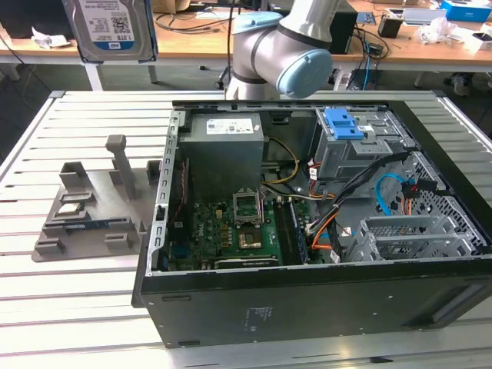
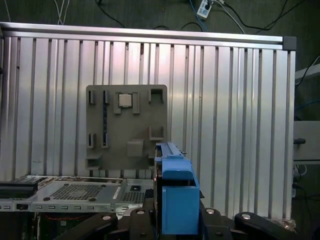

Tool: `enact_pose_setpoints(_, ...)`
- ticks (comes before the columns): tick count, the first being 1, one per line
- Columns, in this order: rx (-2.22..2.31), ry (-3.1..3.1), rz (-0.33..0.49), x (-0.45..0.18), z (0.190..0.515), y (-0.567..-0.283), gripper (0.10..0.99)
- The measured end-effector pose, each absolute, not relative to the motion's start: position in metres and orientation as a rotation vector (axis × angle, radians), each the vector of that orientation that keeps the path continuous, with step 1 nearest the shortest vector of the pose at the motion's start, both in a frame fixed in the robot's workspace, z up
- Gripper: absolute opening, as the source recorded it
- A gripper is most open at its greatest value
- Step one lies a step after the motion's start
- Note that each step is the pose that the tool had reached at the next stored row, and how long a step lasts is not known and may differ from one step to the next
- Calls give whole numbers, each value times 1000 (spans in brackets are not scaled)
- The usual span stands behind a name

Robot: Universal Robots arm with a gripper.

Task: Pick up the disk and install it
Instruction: 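Pick up the disk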

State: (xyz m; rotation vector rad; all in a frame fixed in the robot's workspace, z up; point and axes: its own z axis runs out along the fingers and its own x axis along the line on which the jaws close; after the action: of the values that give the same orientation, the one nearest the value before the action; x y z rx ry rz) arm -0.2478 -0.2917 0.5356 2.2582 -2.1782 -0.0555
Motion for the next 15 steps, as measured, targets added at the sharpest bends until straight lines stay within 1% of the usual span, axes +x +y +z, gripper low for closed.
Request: enact_pose_setpoints(15,2258,-2178,-56,-181,536,-291,365)
